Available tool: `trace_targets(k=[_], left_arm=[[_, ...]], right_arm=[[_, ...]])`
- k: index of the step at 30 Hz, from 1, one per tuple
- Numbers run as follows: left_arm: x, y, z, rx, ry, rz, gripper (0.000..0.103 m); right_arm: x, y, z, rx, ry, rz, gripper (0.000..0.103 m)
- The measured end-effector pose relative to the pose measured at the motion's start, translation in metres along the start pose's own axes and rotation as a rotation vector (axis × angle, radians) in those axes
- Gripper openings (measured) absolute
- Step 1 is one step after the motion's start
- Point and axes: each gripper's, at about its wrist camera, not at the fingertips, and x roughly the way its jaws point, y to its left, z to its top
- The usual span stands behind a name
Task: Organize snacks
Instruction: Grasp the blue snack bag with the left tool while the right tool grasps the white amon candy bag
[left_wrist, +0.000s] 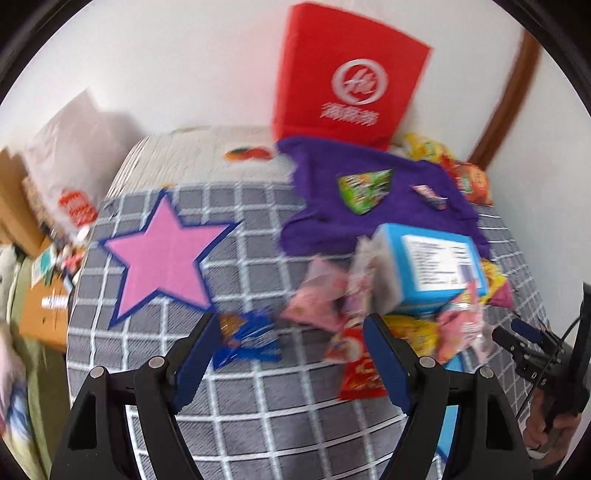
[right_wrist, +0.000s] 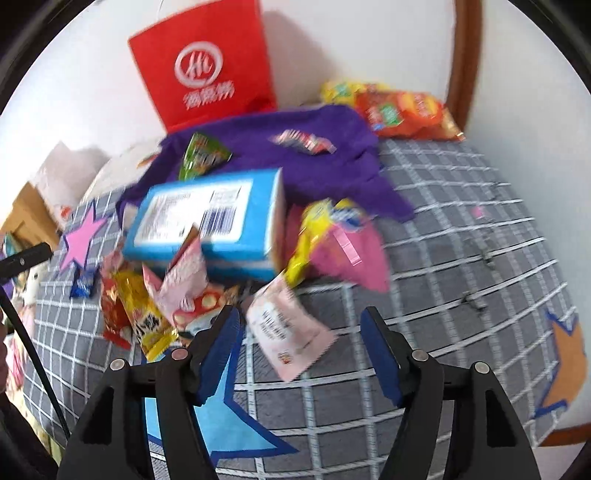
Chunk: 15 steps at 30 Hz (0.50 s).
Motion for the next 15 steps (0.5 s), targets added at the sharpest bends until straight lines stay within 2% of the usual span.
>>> trace_targets(k=[5, 7, 11, 15], left_arm=[[-0.005, 0.020, -0.010, -0.012, -0.008, 0.018, 0.078], [-0.005, 0.025, -0.011, -0.022, -0.005, 0.020, 0.078], [-0.001, 0.033, -0.014, -0.037, 0.004, 0.011, 0.078], [0.006, 0.037, -0.016, -0.044, 0.015, 0.003, 0.078]], right_arm=[[0.021, 0.013, -0.006, -0.082, -0.011, -0.018, 0.067], [0.027, 0.014, -0.006, -0.101, -0.014, 0.001, 0.067], [0.041, 0.016, -0.007, -0.122, 0.017, 0.038, 0.052], [0.039, 0.017, -0.016, -0.139, 0.043, 0.066, 0.052]])
